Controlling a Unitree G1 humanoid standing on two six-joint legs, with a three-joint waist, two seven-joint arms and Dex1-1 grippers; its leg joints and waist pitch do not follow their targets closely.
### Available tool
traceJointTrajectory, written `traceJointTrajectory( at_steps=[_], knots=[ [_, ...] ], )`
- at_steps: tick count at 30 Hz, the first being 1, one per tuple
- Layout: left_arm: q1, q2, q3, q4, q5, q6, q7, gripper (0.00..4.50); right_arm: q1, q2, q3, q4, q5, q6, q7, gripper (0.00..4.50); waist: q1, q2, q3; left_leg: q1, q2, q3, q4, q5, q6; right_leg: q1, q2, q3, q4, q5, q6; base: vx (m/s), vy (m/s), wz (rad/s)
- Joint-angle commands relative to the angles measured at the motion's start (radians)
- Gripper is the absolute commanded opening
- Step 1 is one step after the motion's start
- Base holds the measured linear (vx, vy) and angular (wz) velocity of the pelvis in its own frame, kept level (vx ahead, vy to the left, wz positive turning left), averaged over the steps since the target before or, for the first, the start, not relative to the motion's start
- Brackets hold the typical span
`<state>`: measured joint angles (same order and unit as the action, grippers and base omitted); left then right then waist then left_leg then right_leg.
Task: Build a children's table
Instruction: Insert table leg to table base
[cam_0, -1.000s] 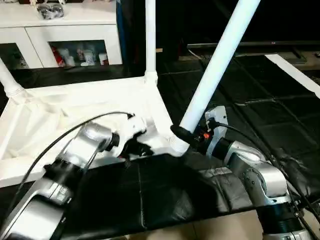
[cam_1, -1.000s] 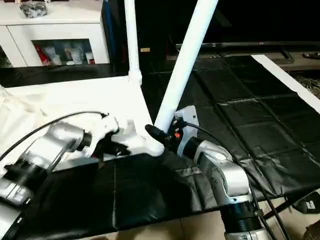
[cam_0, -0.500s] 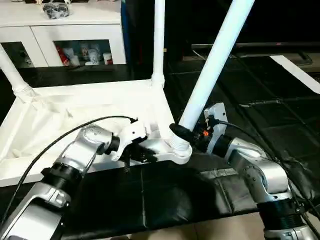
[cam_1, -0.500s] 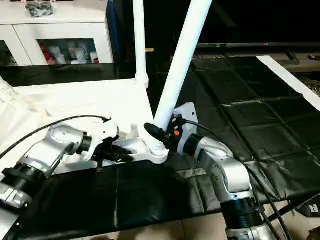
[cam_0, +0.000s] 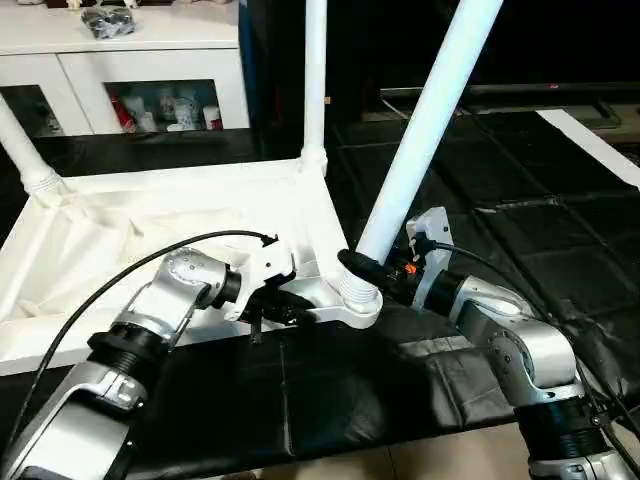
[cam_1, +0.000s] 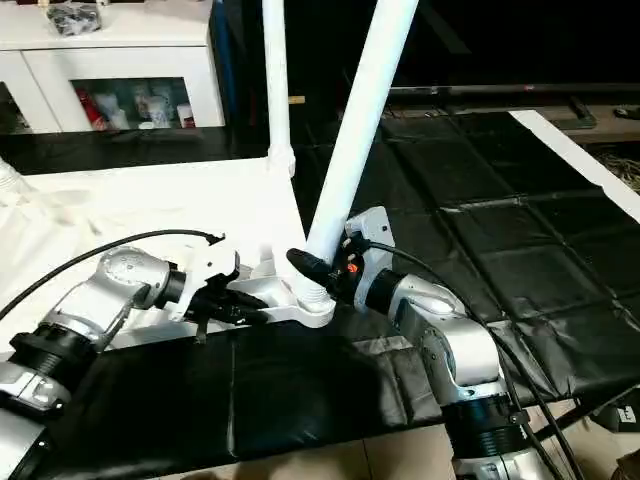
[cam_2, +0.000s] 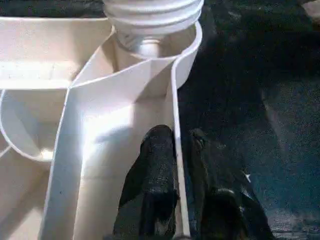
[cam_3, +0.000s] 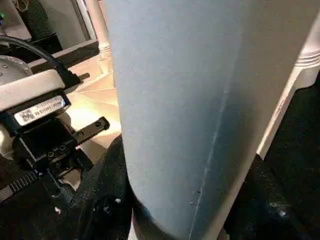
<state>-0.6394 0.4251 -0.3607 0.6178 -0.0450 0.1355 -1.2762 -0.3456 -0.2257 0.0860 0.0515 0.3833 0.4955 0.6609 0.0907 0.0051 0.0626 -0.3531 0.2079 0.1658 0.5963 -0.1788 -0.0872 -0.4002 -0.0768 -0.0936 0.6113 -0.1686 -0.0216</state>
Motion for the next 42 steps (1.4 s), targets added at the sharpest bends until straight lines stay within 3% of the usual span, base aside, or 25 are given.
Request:
traceJointTrajectory(
  at_steps=[1,9,14,16,17,21,22,24,34,38,42],
  knots=[
    [-0.022,-0.002,0.009,0.010,0.006,-0.013,0.005,0.26,-0.001,-0.006,0.000,-0.004,-0.004,0.001,0.002,1.93,0.003,0.015,-0.075,0.005,0.016,-0.005,-0.074,-0.255,-0.021,0.056,-0.066,0.053,-0.083,-0.301,-0.157,0.000,0.000,0.00],
    [-0.027,-0.001,0.012,0.031,0.013,-0.031,-0.001,0.00,0.003,-0.008,0.008,-0.002,-0.011,-0.002,0.003,1.93,0.006,0.015,-0.071,0.010,0.016,-0.006,-0.076,-0.288,-0.022,0.052,-0.068,0.051,-0.095,-0.385,-0.134,0.000,0.000,0.00],
    [-0.019,0.018,-0.020,0.045,0.058,-0.077,0.000,0.00,0.001,-0.016,0.019,0.011,-0.033,-0.012,0.001,1.93,0.006,0.015,-0.072,0.007,0.017,-0.007,-0.077,-0.280,-0.024,0.052,-0.069,0.052,-0.093,-0.373,-0.129,0.000,0.000,0.00],
    [-0.019,0.020,-0.021,0.048,0.063,-0.075,0.006,0.00,-0.003,-0.020,0.025,0.020,-0.039,-0.012,0.004,1.93,0.006,0.015,-0.071,0.006,0.016,-0.007,-0.077,-0.277,-0.023,0.052,-0.069,0.051,-0.092,-0.369,-0.132,0.000,0.000,0.00],
    [-0.022,0.016,-0.014,0.058,0.066,-0.060,0.027,0.00,-0.009,-0.024,0.033,0.038,-0.047,-0.009,0.011,1.93,0.005,0.010,-0.071,0.006,0.016,-0.006,-0.077,-0.278,-0.022,0.052,-0.068,0.051,-0.093,-0.372,-0.131,0.000,0.000,0.00],
    [-0.026,-0.002,0.015,0.058,0.041,-0.029,0.035,0.00,-0.020,-0.029,0.041,0.068,-0.058,-0.009,0.021,1.93,0.005,0.012,-0.069,0.009,0.015,-0.006,-0.076,-0.288,-0.020,0.049,-0.068,0.050,-0.096,-0.402,-0.128,0.000,0.000,0.00],
    [-0.026,-0.006,0.019,0.052,0.034,-0.020,0.030,0.00,-0.023,-0.032,0.044,0.076,-0.060,-0.009,0.026,1.93,0.004,0.002,-0.068,0.009,0.015,-0.005,-0.076,-0.294,-0.017,0.050,-0.069,0.049,-0.100,-0.426,-0.122,0.000,0.000,0.00],
    [-0.024,-0.008,0.020,0.038,0.025,-0.010,0.022,0.00,-0.027,-0.036,0.047,0.088,-0.062,-0.006,0.032,1.93,0.006,0.008,-0.068,0.008,0.015,-0.006,-0.076,-0.291,-0.013,0.049,-0.072,0.049,-0.101,-0.446,-0.117,0.000,0.000,0.00],
    [-0.018,-0.005,0.021,0.010,0.022,-0.001,0.007,0.00,-0.065,-0.037,0.075,0.176,-0.089,-0.031,0.068,1.93,0.003,0.006,-0.069,0.006,0.016,-0.006,-0.077,-0.280,-0.012,0.050,-0.070,0.049,-0.096,-0.415,-0.126,0.000,0.000,0.00],
    [-0.017,-0.004,0.023,-0.012,0.018,0.017,0.005,0.00,-0.087,-0.020,0.050,0.228,-0.066,-0.043,0.087,1.93,0.001,0.002,-0.067,0.007,0.015,-0.006,-0.077,-0.289,-0.008,0.048,-0.071,0.048,-0.102,-0.455,-0.116,0.000,0.000,0.00],
    [-0.015,-0.007,0.037,-0.030,0.004,0.048,0.011,0.00,-0.093,-0.007,0.018,0.269,-0.046,-0.061,0.094,1.93,0.001,0.007,-0.069,0.007,0.018,-0.007,-0.077,-0.287,-0.008,0.046,-0.072,0.049,-0.099,-0.439,-0.127,0.000,0.000,0.00]
  ],
)
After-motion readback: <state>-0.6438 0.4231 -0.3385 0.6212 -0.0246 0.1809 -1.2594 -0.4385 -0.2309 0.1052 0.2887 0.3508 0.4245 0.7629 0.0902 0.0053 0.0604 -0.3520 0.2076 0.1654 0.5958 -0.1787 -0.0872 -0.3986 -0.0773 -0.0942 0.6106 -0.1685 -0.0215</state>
